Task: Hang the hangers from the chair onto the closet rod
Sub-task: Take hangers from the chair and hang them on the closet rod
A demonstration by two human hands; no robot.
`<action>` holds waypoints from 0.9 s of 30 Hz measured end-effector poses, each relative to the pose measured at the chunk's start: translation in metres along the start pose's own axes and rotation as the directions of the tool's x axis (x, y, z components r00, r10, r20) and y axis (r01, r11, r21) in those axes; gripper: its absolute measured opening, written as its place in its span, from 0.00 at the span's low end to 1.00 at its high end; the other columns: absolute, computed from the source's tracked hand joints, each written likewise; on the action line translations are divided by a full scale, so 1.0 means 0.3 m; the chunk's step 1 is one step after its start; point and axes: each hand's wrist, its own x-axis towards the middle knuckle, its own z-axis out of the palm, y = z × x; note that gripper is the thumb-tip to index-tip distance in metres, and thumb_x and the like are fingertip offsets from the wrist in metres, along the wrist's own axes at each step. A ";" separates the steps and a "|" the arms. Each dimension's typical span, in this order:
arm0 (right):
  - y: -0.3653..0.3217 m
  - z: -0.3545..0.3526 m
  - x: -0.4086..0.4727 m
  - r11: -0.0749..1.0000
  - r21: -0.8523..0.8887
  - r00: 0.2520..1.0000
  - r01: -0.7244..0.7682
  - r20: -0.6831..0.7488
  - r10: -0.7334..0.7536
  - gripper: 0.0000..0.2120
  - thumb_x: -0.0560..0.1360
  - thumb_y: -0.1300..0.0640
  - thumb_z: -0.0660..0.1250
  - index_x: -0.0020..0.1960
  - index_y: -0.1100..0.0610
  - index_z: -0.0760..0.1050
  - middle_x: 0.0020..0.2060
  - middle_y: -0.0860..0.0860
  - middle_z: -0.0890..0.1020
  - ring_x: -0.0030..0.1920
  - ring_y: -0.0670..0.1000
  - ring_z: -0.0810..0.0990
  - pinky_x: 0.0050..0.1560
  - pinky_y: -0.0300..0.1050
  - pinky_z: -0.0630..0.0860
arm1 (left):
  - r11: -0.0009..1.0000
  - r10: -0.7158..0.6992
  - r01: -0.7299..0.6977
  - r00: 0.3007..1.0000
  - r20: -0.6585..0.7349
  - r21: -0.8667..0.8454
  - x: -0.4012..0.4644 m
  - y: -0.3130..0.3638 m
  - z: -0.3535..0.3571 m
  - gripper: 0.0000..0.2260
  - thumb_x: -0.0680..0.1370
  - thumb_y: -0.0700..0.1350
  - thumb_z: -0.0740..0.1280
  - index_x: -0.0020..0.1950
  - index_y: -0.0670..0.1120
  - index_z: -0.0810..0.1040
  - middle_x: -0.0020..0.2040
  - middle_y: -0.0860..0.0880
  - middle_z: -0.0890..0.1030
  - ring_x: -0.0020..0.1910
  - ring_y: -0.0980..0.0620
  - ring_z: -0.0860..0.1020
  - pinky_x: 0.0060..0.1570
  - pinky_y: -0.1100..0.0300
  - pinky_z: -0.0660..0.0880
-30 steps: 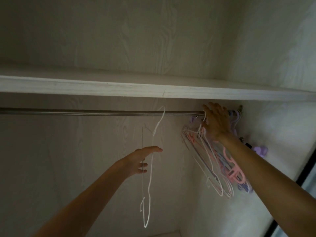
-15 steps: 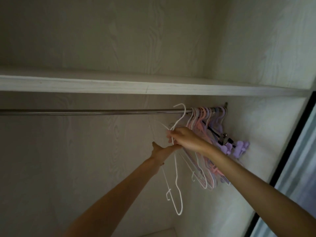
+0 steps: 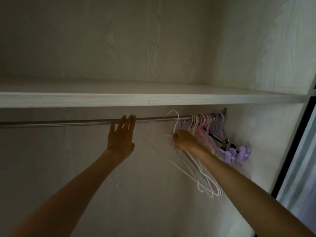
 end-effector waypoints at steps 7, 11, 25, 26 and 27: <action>0.016 0.068 0.046 0.993 -0.088 0.997 -0.072 0.000 0.072 0.19 0.81 0.52 0.51 0.65 0.62 0.68 0.64 0.61 0.73 0.63 0.60 0.73 0.60 0.51 0.70 | 0.996 -0.082 0.082 0.997 -0.008 -0.029 0.011 0.054 -0.014 0.39 0.77 0.53 0.62 0.77 0.45 0.40 0.78 0.48 0.47 0.77 0.47 0.46 0.75 0.49 0.43; 0.020 0.070 0.022 0.995 0.059 0.909 0.078 -0.413 -0.047 0.23 0.76 0.54 0.63 0.68 0.62 0.64 0.62 0.60 0.74 0.60 0.61 0.75 0.55 0.51 0.73 | 0.997 -0.082 0.082 0.996 -0.019 -0.014 0.000 0.051 0.001 0.40 0.76 0.53 0.63 0.77 0.44 0.39 0.78 0.47 0.45 0.77 0.47 0.44 0.75 0.49 0.43; 0.068 -0.038 0.086 0.880 -0.447 0.840 0.159 -0.407 -0.359 0.28 0.64 0.65 0.74 0.63 0.62 0.74 0.61 0.60 0.77 0.62 0.62 0.75 0.61 0.56 0.70 | 0.996 -0.090 0.089 0.995 -0.033 -0.020 -0.004 0.056 0.027 0.42 0.76 0.52 0.63 0.76 0.44 0.35 0.78 0.46 0.41 0.77 0.45 0.41 0.74 0.48 0.40; 0.087 -0.049 0.088 0.889 -0.438 0.845 0.132 -0.419 -0.332 0.28 0.64 0.65 0.74 0.63 0.63 0.74 0.61 0.60 0.77 0.62 0.62 0.74 0.62 0.57 0.69 | 0.996 -0.091 0.091 0.995 -0.031 -0.019 -0.005 0.056 0.026 0.42 0.76 0.51 0.63 0.76 0.44 0.34 0.78 0.46 0.41 0.77 0.45 0.41 0.74 0.48 0.40; 0.107 -0.062 0.087 0.894 -0.435 0.843 0.110 -0.436 -0.316 0.27 0.63 0.66 0.74 0.62 0.64 0.74 0.60 0.61 0.77 0.61 0.63 0.75 0.61 0.57 0.70 | 0.996 -0.091 0.091 0.995 -0.028 -0.014 -0.005 0.055 0.026 0.42 0.76 0.51 0.63 0.76 0.44 0.34 0.78 0.46 0.40 0.77 0.45 0.40 0.74 0.48 0.40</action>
